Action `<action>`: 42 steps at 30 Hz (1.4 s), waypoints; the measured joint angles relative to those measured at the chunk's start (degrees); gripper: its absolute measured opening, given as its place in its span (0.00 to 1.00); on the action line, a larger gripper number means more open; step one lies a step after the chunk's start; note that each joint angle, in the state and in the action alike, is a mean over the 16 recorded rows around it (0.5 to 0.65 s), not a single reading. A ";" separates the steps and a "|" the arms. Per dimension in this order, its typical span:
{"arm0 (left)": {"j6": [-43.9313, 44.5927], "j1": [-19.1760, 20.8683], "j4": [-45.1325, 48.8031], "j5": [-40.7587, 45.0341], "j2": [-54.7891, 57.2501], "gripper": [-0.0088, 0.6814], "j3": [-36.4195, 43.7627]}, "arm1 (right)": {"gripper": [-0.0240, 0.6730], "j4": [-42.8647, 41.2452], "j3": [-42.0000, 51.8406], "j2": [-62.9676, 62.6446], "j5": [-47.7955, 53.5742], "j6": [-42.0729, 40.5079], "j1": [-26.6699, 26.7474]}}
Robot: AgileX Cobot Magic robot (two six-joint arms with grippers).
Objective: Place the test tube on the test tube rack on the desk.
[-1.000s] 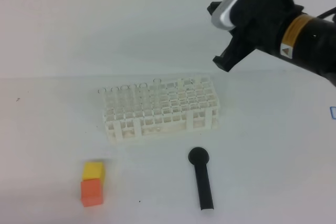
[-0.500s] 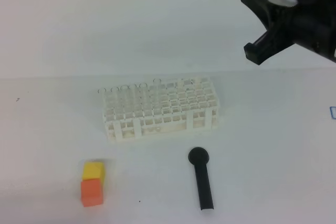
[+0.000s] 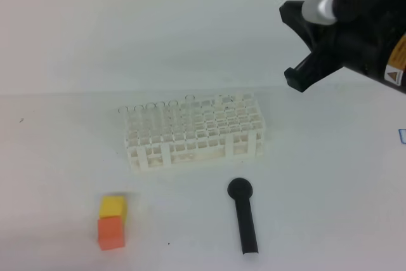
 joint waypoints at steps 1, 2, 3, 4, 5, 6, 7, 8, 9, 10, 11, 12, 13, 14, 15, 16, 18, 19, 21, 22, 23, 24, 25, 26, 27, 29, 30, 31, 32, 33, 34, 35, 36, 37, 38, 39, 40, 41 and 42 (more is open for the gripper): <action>0.00 0.00 0.00 0.00 0.00 0.01 -0.01 | 0.03 -0.16 0.01 0.30 0.46 0.01 -0.02; 0.00 0.00 0.00 0.00 0.00 0.01 -0.01 | 0.03 -0.31 0.01 0.58 1.11 0.03 -0.04; 0.00 0.00 0.01 0.00 0.00 0.01 -0.02 | 0.03 -0.43 0.01 0.84 1.94 0.05 -0.07; 0.00 0.00 0.01 0.00 0.00 0.01 -0.03 | 0.03 -0.53 0.01 1.05 3.01 0.06 -0.10; 0.00 0.00 0.02 0.00 0.00 0.01 -0.03 | 0.03 -0.62 0.01 1.23 4.32 0.09 -0.13; 0.00 0.00 0.02 0.00 0.00 0.01 -0.04 | 0.03 -0.68 0.01 1.35 5.84 0.11 -0.17; 0.00 0.00 0.03 0.00 0.00 0.01 -0.05 | 0.03 -0.73 0.02 1.41 7.55 0.13 -0.22; 0.00 0.00 0.03 0.00 0.00 0.01 -0.05 | 0.03 -0.75 0.08 1.38 9.40 0.17 -0.29; 0.00 0.00 0.04 0.00 0.00 0.01 -0.06 | 0.03 -0.75 0.19 1.23 11.30 0.22 -0.41; 0.00 0.00 0.05 0.00 0.00 0.01 -0.07 | 0.03 -0.72 0.35 0.94 13.20 0.29 -0.59; 0.00 0.00 0.05 0.00 0.00 0.01 -0.07 | 0.03 -0.69 0.59 0.48 15.04 0.40 -0.85; 0.00 0.00 0.06 0.00 0.00 0.01 -0.08 | 0.03 -0.66 0.92 -0.12 16.82 0.52 -1.19; 0.00 0.00 0.06 0.00 0.00 0.01 -0.09 | 0.03 -0.64 1.36 -0.91 18.51 0.66 -1.65; 0.00 0.00 0.07 0.00 0.00 0.01 -0.09 | 0.03 -0.62 1.91 -1.90 20.04 0.79 -2.24; 0.00 0.00 0.07 0.00 0.00 0.01 -0.09 | 0.03 -0.62 2.60 -3.09 21.39 0.93 -2.93; 0.00 0.00 0.08 0.00 0.00 0.01 -0.09 | 0.03 -0.63 3.40 -4.42 22.59 1.08 -3.76; 0.00 0.00 0.09 0.00 0.00 0.01 -0.09 | 0.03 -0.64 5.46 -7.66 24.30 1.41 -5.80; 0.00 0.00 0.09 0.00 0.00 0.01 -0.09 | 0.03 -0.65 6.72 -9.55 24.82 1.63 -6.97; 0.00 0.00 0.09 0.00 0.00 0.01 -0.09 | 0.03 -0.70 9.83 -13.85 24.98 2.20 -9.65; 0.00 0.00 0.09 0.00 0.00 0.01 -0.09 | 0.03 -0.74 11.67 -16.21 24.65 2.57 -11.13; 0.00 0.00 0.09 0.00 0.00 0.01 -0.09 | 0.03 -0.77 13.71 -18.72 24.04 3.00 -12.69; 0.00 0.00 0.09 0.00 0.00 0.01 -0.09 | 0.03 -0.81 15.93 -21.37 23.21 3.47 -14.31; 0.00 0.00 0.09 0.00 0.00 0.01 -0.09 | 0.03 -0.85 18.32 -24.10 22.24 3.97 -15.97; 0.00 0.00 0.09 0.00 0.00 0.01 -0.09 | 0.03 -0.89 20.85 -26.94 21.20 4.48 -17.63; 0.00 0.00 0.09 0.00 0.00 0.01 -0.09 | 0.03 -0.92 23.50 -29.86 20.12 5.02 -19.27; 0.00 0.00 0.09 0.00 0.00 0.01 -0.09 | 0.03 -0.98 28.94 -35.78 18.18 6.20 -22.34; 0.00 0.00 0.09 0.00 0.00 0.01 -0.09 | 0.03 -1.00 31.70 -38.72 17.38 6.85 -23.72; 0.00 0.00 0.09 0.00 0.00 0.01 -0.09 | 0.03 -0.99 34.44 -41.59 16.70 7.54 -24.97; 0.00 0.00 0.09 0.00 0.00 0.01 -0.09 | 0.03 -0.98 37.18 -44.41 16.09 8.29 -26.09; 0.00 0.00 0.09 0.00 0.00 0.01 -0.09 | 0.03 -0.96 39.87 -47.12 15.55 9.08 -27.08; 0.00 0.00 0.09 0.00 0.00 0.01 -0.09 | 0.03 -0.93 42.46 -49.67 15.07 9.88 -27.94; 0.00 0.00 0.09 0.00 0.00 0.01 -0.09 | 0.03 -0.90 44.97 -52.06 14.63 10.68 -28.71; 0.00 0.00 0.09 0.00 0.00 0.01 -0.09 | 0.03 -0.87 47.33 -54.28 14.20 11.47 -29.35; 0.00 0.00 0.09 0.00 0.00 0.01 -0.09 | 0.03 -0.84 49.50 -56.30 13.81 12.21 -29.89; 0.00 0.00 0.09 0.00 0.00 0.01 -0.09 | 0.03 -0.81 51.51 -58.18 13.47 12.92 -30.34; 0.00 0.00 0.09 0.00 0.00 0.01 -0.09 | 0.03 -0.78 53.30 -59.85 13.17 13.55 -30.69; 0.00 0.00 0.09 0.00 0.00 0.01 -0.09 | 0.03 -0.76 54.87 -61.32 12.91 14.10 -30.95; 0.00 0.00 0.09 0.00 0.00 0.01 -0.09 | 0.03 -0.70 56.24 -62.62 12.68 14.54 -31.15; 0.00 0.00 0.09 0.00 0.00 0.01 -0.09 | 0.03 -0.56 57.39 -63.71 12.48 14.79 -31.27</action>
